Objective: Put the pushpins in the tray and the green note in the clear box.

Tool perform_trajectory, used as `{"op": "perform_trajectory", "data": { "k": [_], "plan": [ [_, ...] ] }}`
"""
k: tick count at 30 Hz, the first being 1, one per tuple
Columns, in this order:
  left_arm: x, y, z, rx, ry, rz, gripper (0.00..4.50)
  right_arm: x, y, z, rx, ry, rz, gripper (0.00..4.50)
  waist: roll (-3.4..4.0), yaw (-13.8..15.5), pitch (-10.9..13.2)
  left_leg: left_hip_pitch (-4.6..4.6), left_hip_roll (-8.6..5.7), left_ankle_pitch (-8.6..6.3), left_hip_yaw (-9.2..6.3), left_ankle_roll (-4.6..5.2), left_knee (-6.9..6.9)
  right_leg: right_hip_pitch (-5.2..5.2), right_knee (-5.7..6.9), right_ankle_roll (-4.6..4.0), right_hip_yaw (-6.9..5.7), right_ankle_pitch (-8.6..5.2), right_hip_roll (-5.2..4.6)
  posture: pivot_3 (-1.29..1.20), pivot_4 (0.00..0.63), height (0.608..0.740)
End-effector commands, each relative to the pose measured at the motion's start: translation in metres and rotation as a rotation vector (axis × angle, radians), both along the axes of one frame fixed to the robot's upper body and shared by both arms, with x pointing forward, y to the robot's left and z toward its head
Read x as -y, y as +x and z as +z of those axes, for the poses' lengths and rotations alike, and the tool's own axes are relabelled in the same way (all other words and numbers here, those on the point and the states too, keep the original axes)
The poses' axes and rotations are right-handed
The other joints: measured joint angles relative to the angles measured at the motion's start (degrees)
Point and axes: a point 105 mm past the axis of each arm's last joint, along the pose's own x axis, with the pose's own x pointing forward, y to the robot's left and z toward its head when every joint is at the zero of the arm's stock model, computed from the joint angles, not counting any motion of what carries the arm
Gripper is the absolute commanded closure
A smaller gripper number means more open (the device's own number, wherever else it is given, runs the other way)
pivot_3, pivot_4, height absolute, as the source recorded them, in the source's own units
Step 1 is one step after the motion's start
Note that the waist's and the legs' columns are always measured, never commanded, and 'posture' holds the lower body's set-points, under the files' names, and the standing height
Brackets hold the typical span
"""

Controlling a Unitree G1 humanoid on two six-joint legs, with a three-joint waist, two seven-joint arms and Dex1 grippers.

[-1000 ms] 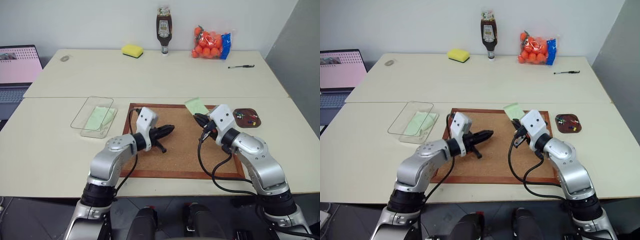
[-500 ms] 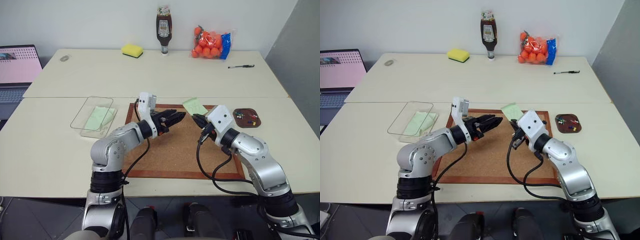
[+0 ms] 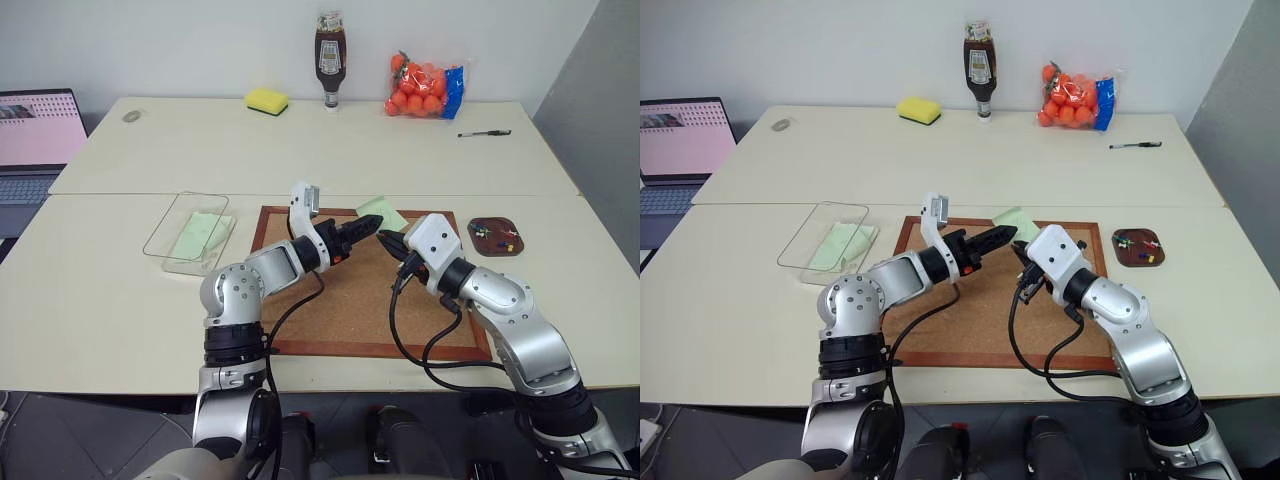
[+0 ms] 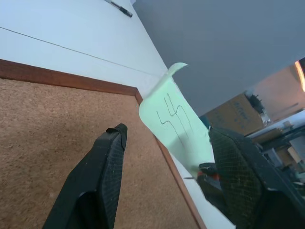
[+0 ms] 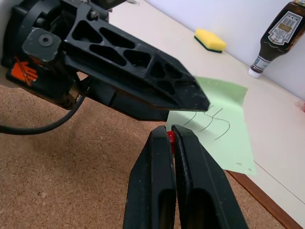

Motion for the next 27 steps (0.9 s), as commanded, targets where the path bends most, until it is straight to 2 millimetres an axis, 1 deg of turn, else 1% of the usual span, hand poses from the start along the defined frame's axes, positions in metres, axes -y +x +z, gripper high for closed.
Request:
{"op": "perform_trajectory", "data": {
  "k": [1, 3, 4, 8, 9, 10, 13, 21, 27],
  "plan": [
    [0.004, 0.003, 0.016, 0.032, -0.047, 0.005, 2.25, -0.006, -0.008, 0.02, 0.09, -0.001, 0.036, 4.5, 0.0, 0.08, 0.0, 0.0, 0.0, 0.0, 0.0, -0.01, 0.0, 0.0, 0.0, 0.0, 0.0, 0.0, 0.0, 0.0, 0.15, 0.74],
    [0.004, 0.004, 0.017, 0.027, -0.059, 0.007, 2.62, -0.006, -0.009, 0.021, 0.093, -0.002, 0.036, 4.5, 0.0, 0.15, 0.0, 0.0, 0.0, 0.02, -0.01, -0.03, 0.0, 0.0, 0.0, 0.0, -0.01, 0.0, 0.0, 0.0, 0.15, 0.74],
    [0.005, 0.005, 0.017, 0.024, -0.065, 0.006, 2.74, -0.006, -0.009, 0.021, 0.094, -0.002, 0.036, 4.5, 0.0, 0.2, 0.0, 0.0, 0.0, 0.02, 0.0, -0.04, 0.0, 0.0, 0.0, 0.0, 0.0, 0.0, 0.0, 0.0, 0.15, 0.74],
    [0.006, 0.006, 0.019, 0.013, -0.082, 0.003, 3.53, -0.006, -0.008, 0.022, 0.102, -0.008, 0.033, 4.5, 0.0, 0.43, 0.0, 0.0, -0.01, 0.05, 0.0, -0.08, 0.0, 0.0, 0.01, 0.0, 0.0, 0.0, 0.0, 0.0, 0.15, 0.74],
    [0.006, 0.006, 0.019, 0.012, -0.085, 0.004, 3.8, -0.006, -0.008, 0.023, 0.105, -0.009, 0.032, 4.5, 0.0, 0.47, 0.0, 0.0, -0.01, 0.05, 0.0, -0.08, 0.01, 0.0, 0.01, 0.0, 0.0, 0.0, 0.0, 0.0, 0.15, 0.74],
    [0.006, 0.007, 0.019, 0.004, -0.094, 0.008, 3.89, -0.006, -0.008, 0.023, 0.107, -0.009, 0.031, 4.5, 0.0, 0.47, 0.0, 0.0, -0.02, 0.05, 0.0, -0.08, 0.01, 0.0, 0.01, 0.0, 0.0, 0.0, 0.0, 0.0, 0.15, 0.74],
    [0.006, 0.007, 0.019, -0.008, -0.117, 0.006, 4.46, -0.006, -0.008, 0.024, 0.115, -0.005, 0.027, 4.5, 0.0, 0.48, 0.0, 0.0, -0.01, 0.05, 0.0, -0.09, 0.01, 0.0, 0.01, 0.0, 0.0, 0.0, 0.0, 0.0, 0.15, 0.74],
    [0.006, 0.009, 0.022, -0.013, -0.132, 0.01, 4.49, -0.006, -0.007, 0.029, 0.147, 0.018, 0.016, 4.5, 0.0, 0.51, 0.0, 0.01, -0.01, 0.07, 0.0, -0.13, 0.01, 0.01, 0.04, -0.01, 0.0, 0.0, -0.01, 0.0, 0.15, 0.74],
    [0.004, 0.009, 0.02, -0.015, -0.122, 0.013, 4.49, -0.004, -0.008, 0.035, 0.188, 0.063, 0.004, 4.5, 0.0, 0.52, 0.0, 0.01, -0.01, 0.09, -0.01, -0.16, 0.01, 0.01, 0.04, -0.01, -0.01, 0.01, 0.0, 0.0, 0.15, 0.74]
  ]
}}
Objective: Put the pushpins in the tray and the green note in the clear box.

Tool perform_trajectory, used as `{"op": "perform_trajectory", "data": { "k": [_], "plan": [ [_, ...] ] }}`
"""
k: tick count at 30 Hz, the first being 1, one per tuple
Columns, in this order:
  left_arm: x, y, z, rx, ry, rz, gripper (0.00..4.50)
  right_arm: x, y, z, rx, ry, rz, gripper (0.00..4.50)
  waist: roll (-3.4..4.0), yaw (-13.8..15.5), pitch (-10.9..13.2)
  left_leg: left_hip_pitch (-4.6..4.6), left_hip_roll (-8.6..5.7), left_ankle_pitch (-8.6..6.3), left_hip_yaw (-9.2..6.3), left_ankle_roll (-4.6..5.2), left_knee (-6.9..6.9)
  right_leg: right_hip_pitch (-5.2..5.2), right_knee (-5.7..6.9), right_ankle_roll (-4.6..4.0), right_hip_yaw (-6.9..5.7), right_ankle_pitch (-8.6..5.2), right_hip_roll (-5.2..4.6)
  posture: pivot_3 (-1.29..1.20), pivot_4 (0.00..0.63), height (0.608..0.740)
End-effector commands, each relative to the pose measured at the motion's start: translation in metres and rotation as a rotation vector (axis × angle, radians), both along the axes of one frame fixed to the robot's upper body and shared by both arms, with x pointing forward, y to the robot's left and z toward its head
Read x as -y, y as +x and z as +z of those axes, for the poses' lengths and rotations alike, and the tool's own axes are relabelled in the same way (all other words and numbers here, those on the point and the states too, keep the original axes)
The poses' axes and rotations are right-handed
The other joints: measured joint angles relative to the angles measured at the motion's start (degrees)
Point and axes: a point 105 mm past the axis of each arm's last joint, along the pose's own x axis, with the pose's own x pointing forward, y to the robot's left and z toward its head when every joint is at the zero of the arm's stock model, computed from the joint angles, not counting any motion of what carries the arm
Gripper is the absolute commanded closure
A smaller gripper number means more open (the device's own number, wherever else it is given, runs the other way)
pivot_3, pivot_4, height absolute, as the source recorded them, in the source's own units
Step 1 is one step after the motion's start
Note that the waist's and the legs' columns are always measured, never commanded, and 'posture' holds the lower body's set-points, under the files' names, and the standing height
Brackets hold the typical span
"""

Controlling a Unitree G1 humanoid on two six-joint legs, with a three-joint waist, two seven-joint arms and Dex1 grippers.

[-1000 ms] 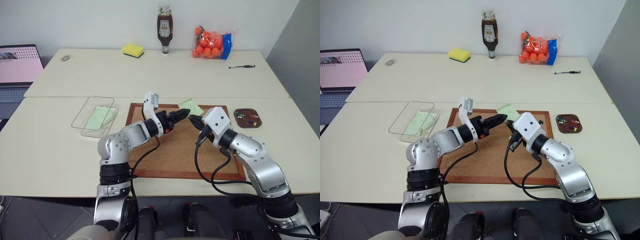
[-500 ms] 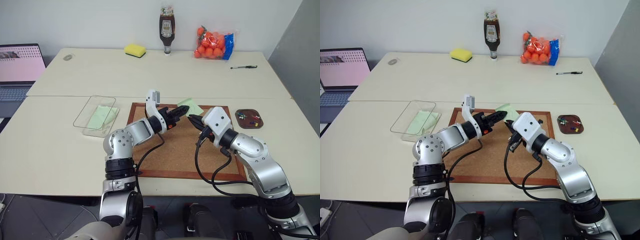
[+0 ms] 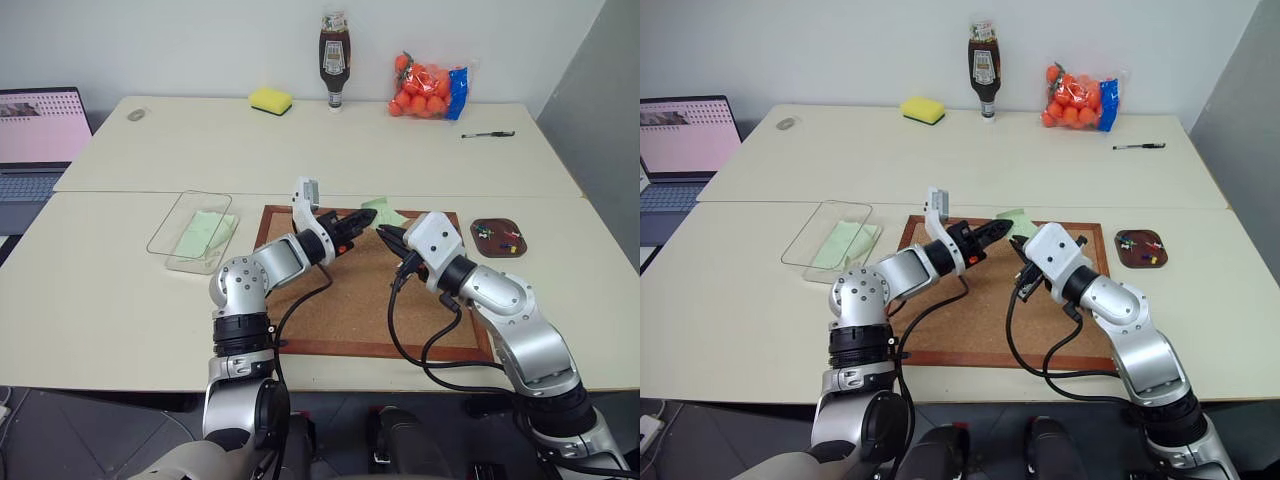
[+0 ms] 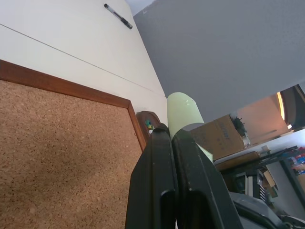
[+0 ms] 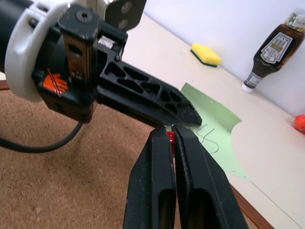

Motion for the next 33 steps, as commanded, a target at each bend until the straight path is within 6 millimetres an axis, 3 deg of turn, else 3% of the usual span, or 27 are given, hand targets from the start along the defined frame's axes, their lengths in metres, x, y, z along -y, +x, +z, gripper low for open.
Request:
{"op": "perform_trajectory", "data": {
  "k": [1, 13, 18, 25, 33],
  "plan": [
    [0.001, 0.001, 0.015, 0.053, -0.019, 0.0, 4.49, 0.001, -0.005, 0.025, 0.111, 0.059, 0.003, 4.5, 0.0, 0.0, 0.0, 0.0, 0.0, 0.01, 0.01, -0.01, 0.0, 0.0, 0.0, 0.0, 0.0, 0.0, 0.0, 0.0, 0.15, 0.74],
    [-0.003, 0.003, 0.014, 0.063, 0.0, 0.017, 4.49, 0.012, -0.008, 0.039, 0.191, 0.092, -0.032, 4.5, 0.0, 0.07, 0.0, 0.01, 0.0, 0.02, 0.0, -0.03, 0.01, 0.01, 0.03, -0.01, 0.01, 0.01, 0.0, 0.0, 0.15, 0.74],
    [-0.007, 0.002, 0.017, 0.098, 0.015, 0.028, 4.49, 0.048, -0.002, 0.029, 0.133, 0.102, -0.191, 4.5, 0.0, 0.23, 0.0, 0.01, -0.01, 0.02, 0.0, -0.04, 0.01, 0.02, 0.02, -0.01, 0.0, 0.01, -0.01, 0.0, 0.15, 0.74],
    [-0.005, -0.016, 0.017, 0.238, 0.117, -0.026, 4.49, 0.117, 0.02, -0.009, -0.005, 0.127, -0.515, 4.5, 0.0, 0.19, 0.0, 0.08, 0.01, 0.03, 0.09, -0.04, 0.01, 0.02, 0.08, -0.02, 0.12, 0.01, -0.04, 0.0, 0.15, 0.74],
    [-0.004, -0.026, 0.026, 0.337, 0.157, -0.042, 4.49, 0.163, 0.05, -0.029, -0.11, 0.143, -0.72, 4.5, 0.01, 0.06, -0.01, 0.13, 0.05, 0.04, 0.5, -0.03, 0.02, 0.03, 0.13, -0.16, 0.15, 0.11, 0.02, 0.0, 0.15, 0.74]
  ]
}}
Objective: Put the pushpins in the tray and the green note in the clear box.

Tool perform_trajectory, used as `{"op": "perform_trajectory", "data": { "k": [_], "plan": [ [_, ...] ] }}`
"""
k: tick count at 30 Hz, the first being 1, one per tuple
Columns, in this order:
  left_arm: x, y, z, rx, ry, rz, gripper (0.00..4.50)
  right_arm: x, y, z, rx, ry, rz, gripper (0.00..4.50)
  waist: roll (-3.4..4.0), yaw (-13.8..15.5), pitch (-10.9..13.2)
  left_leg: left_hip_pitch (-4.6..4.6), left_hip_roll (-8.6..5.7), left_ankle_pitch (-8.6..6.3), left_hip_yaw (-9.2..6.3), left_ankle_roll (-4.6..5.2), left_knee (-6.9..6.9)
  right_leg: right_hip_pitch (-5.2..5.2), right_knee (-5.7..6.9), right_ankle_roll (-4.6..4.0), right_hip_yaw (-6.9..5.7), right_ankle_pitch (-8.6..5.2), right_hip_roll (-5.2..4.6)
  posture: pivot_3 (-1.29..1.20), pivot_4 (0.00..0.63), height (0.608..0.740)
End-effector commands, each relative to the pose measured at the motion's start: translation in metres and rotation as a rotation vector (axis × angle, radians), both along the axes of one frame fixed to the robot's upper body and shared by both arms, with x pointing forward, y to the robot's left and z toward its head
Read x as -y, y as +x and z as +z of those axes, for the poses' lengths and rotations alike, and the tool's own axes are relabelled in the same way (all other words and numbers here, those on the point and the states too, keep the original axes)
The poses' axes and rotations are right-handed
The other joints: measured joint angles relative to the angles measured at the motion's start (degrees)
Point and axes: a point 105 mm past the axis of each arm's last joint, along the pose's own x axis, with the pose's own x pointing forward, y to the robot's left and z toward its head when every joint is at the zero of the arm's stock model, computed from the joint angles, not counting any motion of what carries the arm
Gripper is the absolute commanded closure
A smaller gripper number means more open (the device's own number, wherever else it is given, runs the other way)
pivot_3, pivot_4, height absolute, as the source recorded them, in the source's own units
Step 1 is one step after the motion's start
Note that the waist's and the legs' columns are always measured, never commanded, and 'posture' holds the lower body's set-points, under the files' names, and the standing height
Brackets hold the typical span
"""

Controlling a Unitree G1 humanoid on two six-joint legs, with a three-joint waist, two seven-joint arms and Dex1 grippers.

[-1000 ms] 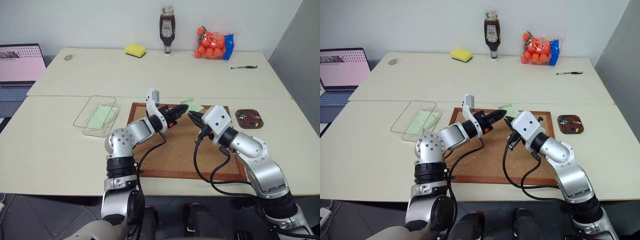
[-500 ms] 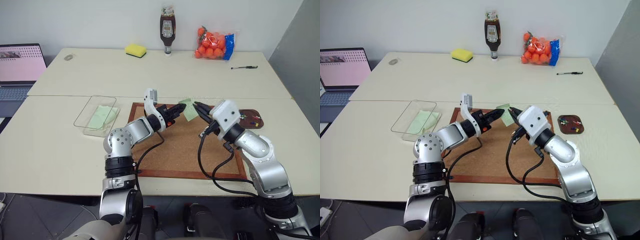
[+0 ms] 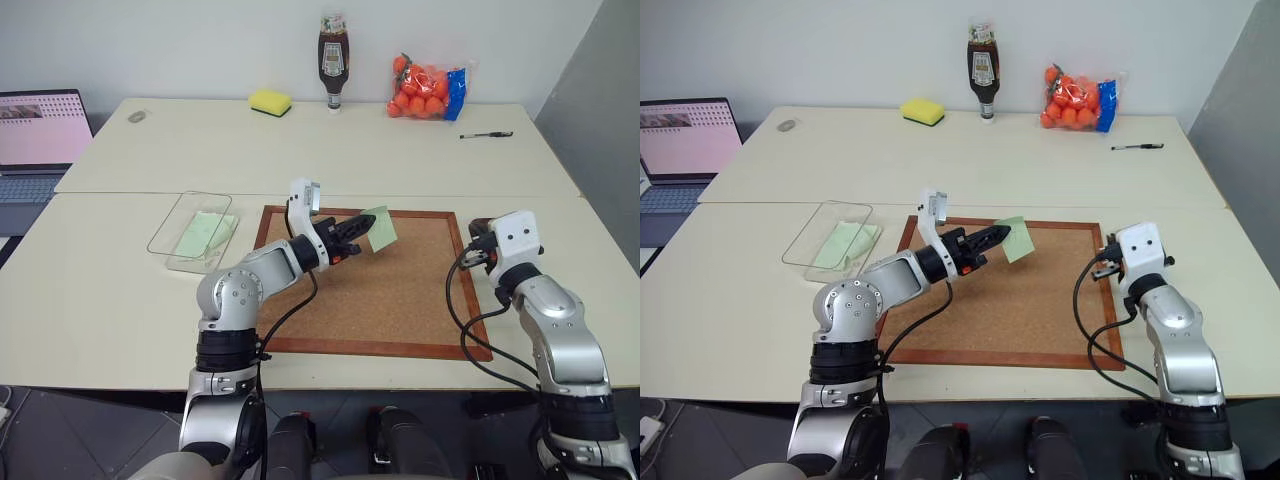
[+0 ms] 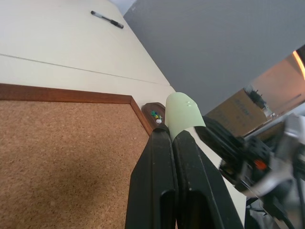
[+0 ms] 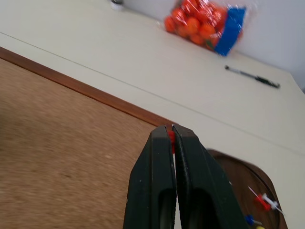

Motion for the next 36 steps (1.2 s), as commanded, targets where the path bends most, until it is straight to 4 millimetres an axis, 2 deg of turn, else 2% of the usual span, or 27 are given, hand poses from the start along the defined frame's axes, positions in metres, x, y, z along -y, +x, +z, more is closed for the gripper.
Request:
{"op": "perform_trajectory", "data": {
  "k": [1, 11, 12, 14, 15, 23, 30, 36],
  "plan": [
    [0.0, -0.007, 0.017, 0.096, -0.002, -0.011, 4.49, 0.019, 0.009, 0.011, 0.03, 0.003, -0.08, 4.5, 0.0, -0.01, 0.0, 0.0, 0.02, 0.0, 0.01, 0.0, -0.01, 0.0, -0.02, 0.0, 0.01, 0.0, 0.01, 0.0, 0.15, 0.74],
    [-0.002, -0.009, 0.019, 0.131, 0.022, 0.004, 4.49, 0.045, 0.03, 0.001, -0.038, 0.084, -0.192, 4.5, 0.0, 0.0, 0.0, -0.02, -0.04, 0.0, 0.18, 0.02, 0.01, -0.01, -0.04, 0.06, 0.14, 0.03, 0.05, 0.0, 0.15, 0.74],
    [-0.002, -0.009, 0.019, 0.132, 0.022, 0.004, 4.5, 0.046, 0.03, 0.001, -0.036, 0.09, -0.197, 4.11, 0.0, 0.0, 0.0, -0.02, -0.04, 0.0, 0.17, 0.02, 0.02, 0.0, -0.04, 0.06, 0.14, 0.04, 0.06, 0.0, 0.15, 0.74],
    [-0.002, -0.01, 0.018, 0.133, 0.023, 0.003, 4.5, 0.047, 0.032, 0.001, -0.038, 0.101, -0.202, 3.81, 0.0, 0.01, 0.0, -0.02, -0.03, 0.0, 0.17, 0.02, 0.01, -0.01, -0.04, 0.06, 0.14, 0.04, 0.06, 0.0, 0.15, 0.74],
    [-0.002, -0.01, 0.018, 0.134, 0.024, 0.002, 4.5, 0.047, 0.032, 0.001, -0.039, 0.104, -0.201, 3.45, 0.0, 0.01, 0.0, -0.02, -0.03, 0.0, 0.17, 0.02, 0.0, -0.01, -0.05, 0.06, 0.14, 0.04, 0.06, 0.0, 0.15, 0.74],
    [-0.002, -0.009, 0.018, 0.137, 0.029, 0.0, 4.5, 0.044, 0.031, 0.004, -0.028, 0.113, -0.197, 1.85, 0.0, -0.05, 0.0, -0.01, -0.02, 0.0, 0.2, 0.02, 0.01, -0.02, -0.03, 0.08, 0.18, 0.05, 0.07, 0.0, 0.15, 0.74],
    [-0.001, -0.009, 0.017, 0.138, 0.037, -0.003, 4.5, 0.044, 0.029, -0.002, -0.045, 0.153, -0.204, 0.11, 0.0, -0.05, 0.0, -0.02, -0.02, 0.0, 0.21, 0.02, 0.01, -0.02, -0.05, 0.09, 0.19, 0.05, 0.09, 0.0, 0.15, 0.74],
    [-0.001, -0.009, 0.017, 0.141, 0.039, -0.002, 4.5, 0.047, 0.03, -0.009, -0.073, 0.181, -0.221, 0.03, 0.0, -0.05, 0.0, -0.01, -0.02, 0.0, 0.21, 0.02, 0.01, -0.02, -0.04, 0.09, 0.19, 0.05, 0.09, 0.0, 0.15, 0.74]
  ]
}}
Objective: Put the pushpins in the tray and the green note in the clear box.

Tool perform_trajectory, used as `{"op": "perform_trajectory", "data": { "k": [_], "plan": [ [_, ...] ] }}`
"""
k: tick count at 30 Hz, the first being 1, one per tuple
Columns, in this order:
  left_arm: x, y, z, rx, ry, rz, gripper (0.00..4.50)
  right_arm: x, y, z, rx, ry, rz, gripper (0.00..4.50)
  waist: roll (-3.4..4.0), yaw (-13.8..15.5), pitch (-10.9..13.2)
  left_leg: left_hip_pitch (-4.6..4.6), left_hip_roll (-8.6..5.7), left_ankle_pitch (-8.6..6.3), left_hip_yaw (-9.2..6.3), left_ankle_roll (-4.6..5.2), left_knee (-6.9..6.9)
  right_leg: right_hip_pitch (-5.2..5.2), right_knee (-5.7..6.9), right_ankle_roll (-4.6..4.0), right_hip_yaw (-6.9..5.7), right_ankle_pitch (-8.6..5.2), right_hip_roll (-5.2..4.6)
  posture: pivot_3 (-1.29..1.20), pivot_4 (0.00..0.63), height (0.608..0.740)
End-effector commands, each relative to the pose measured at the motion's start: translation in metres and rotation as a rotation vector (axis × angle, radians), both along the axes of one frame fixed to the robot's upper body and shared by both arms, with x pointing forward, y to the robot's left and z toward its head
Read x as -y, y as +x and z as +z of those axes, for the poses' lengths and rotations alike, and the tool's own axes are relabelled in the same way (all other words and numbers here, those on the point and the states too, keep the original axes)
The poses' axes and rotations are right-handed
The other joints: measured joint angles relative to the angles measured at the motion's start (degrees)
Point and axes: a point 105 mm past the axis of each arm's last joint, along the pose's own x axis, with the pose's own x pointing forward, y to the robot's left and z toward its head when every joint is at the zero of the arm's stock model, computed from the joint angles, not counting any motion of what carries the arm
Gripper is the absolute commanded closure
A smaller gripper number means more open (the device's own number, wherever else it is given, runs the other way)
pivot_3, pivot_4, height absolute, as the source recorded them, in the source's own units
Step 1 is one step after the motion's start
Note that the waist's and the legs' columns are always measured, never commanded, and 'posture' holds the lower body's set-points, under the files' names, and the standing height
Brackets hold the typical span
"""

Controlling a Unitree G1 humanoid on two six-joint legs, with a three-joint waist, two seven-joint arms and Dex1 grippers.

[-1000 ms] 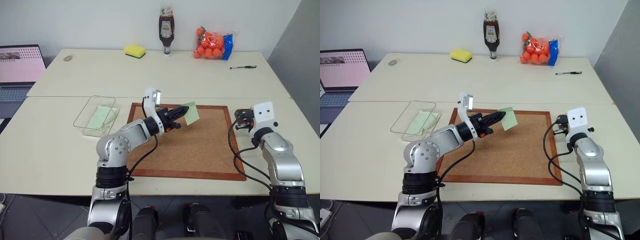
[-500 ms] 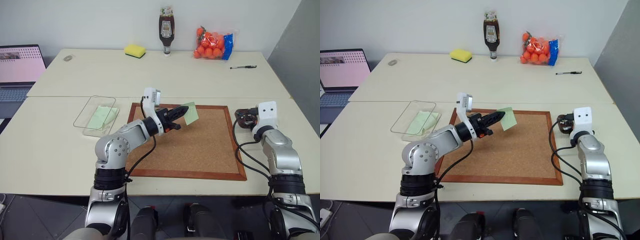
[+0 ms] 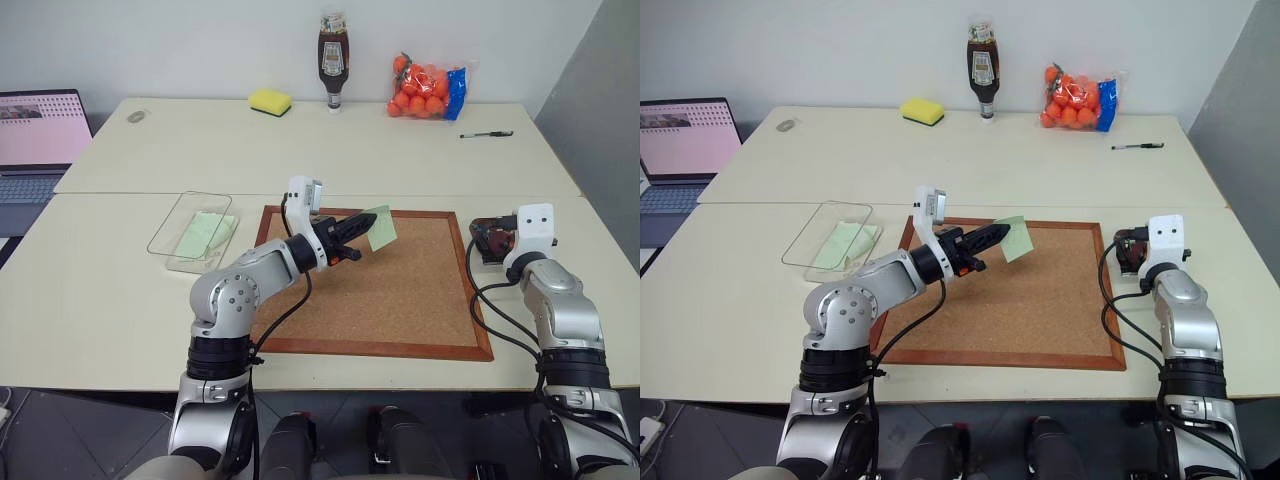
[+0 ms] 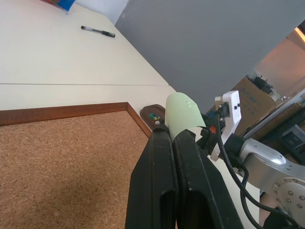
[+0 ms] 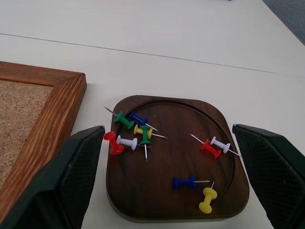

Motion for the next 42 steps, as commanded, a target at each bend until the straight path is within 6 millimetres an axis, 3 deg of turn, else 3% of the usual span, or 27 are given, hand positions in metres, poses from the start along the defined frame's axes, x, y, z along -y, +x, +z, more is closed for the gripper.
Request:
{"op": "perform_trajectory", "data": {
  "k": [1, 12, 16, 18, 20, 24, 30, 34, 36, 39, 42],
  "plan": [
    [0.003, -0.003, 0.013, 0.067, -0.011, -0.013, 4.5, 0.006, 0.001, 0.013, 0.046, 0.033, -0.023, 0.03, 0.0, 0.0, 0.0, 0.0, 0.0, 0.0, 0.0, 0.0, 0.0, 0.0, 0.0, 0.0, 0.0, 0.0, 0.0, 0.0, 0.15, 0.74],
    [0.003, -0.003, 0.014, 0.07, -0.007, -0.011, 4.5, 0.01, 0.0, 0.021, 0.091, 0.014, -0.057, 0.03, 0.0, 0.0, 0.0, 0.0, 0.0, 0.0, 0.01, 0.0, 0.0, 0.0, 0.0, 0.0, 0.01, 0.0, 0.0, 0.0, 0.15, 0.74],
    [0.0, -0.003, 0.014, 0.074, -0.003, -0.001, 4.5, -0.006, -0.005, 0.032, 0.125, 0.013, 0.032, 0.03, 0.0, 0.01, 0.0, 0.0, 0.0, 0.0, 0.01, 0.0, 0.0, 0.0, 0.0, 0.0, 0.01, 0.0, 0.0, 0.0, 0.15, 0.74],
    [-0.011, 0.0, 0.015, 0.087, 0.017, 0.039, 4.5, -0.042, -0.014, 0.052, 0.208, 0.033, 0.232, 0.03, 0.0, -0.01, 0.0, -0.01, 0.01, 0.0, 0.0, 0.0, -0.01, -0.01, -0.01, 0.0, 0.01, 0.0, 0.0, 0.0, 0.15, 0.74],
    [-0.024, 0.004, 0.016, 0.112, 0.05, 0.103, 4.5, -0.085, -0.032, 0.067, 0.255, 0.079, 0.475, 0.03, 0.01, -0.34, 0.0, 0.0, 0.08, 0.0, 0.0, 0.0, -0.02, -0.03, -0.02, 0.01, 0.04, 0.0, 0.01, 0.0, 0.15, 0.74],
    [-0.053, 0.013, 0.021, 0.212, 0.163, 0.296, 4.5, -0.136, -0.061, 0.073, 0.214, 0.077, 0.781, 0.03, 0.01, -0.52, 0.0, 0.04, 0.11, -0.01, -0.1, 0.0, -0.04, -0.01, 0.01, 0.01, -0.06, 0.0, 0.02, 0.0, 0.15, 0.74],
    [-0.105, 0.014, 0.038, 0.377, 0.3, 0.635, 4.5, -0.173, -0.074, 0.077, 0.165, 0.014, 1.007, 0.03, 0.0, -0.11, 0.0, 0.06, 0.07, 0.0, -0.13, 0.0, 0.03, 0.03, -0.02, 0.06, -0.03, 0.04, -0.03, 0.0, 0.15, 0.74],
    [-0.159, 0.004, 0.049, 0.447, 0.413, 0.928, 4.5, -0.201, -0.074, 0.082, 0.136, -0.025, 1.16, 0.03, -0.01, 0.08, 0.0, 0.04, 0.07, -0.01, -0.14, 0.01, 0.01, 0.03, -0.06, 0.07, -0.04, 0.04, -0.04, 0.0, 0.15, 0.74],
    [-0.188, -0.004, 0.048, 0.435, 0.476, 1.075, 4.5, -0.215, -0.068, 0.086, 0.135, -0.046, 1.212, 0.03, -0.04, -0.47, 0.02, 0.05, 0.14, -0.01, -0.13, 0.0, -0.02, -0.03, -0.07, 0.06, 0.01, 0.05, -0.05, 0.0, 0.15, 0.74],
    [-0.204, -0.009, 0.045, 0.406, 0.526, 1.155, 4.5, -0.224, -0.062, 0.088, 0.139, -0.061, 1.248, 0.03, -0.04, -0.4, 0.02, 0.16, 0.17, -0.01, -0.17, 0.01, -0.06, -0.01, -0.02, 0.02, 0.07, 0.07, -0.01, 0.0, 0.15, 0.74],
    [-0.222, -0.012, 0.028, 0.273, 0.537, 1.228, 4.5, -0.235, -0.057, 0.09, 0.147, -0.07, 1.289, 0.03, -0.05, 0.2, 0.02, 0.04, 0.13, -0.01, -0.17, 0.01, 0.0, 0.01, -0.05, 0.02, -0.13, 0.07, -0.03, 0.0, 0.15, 0.74]
  ]
}}
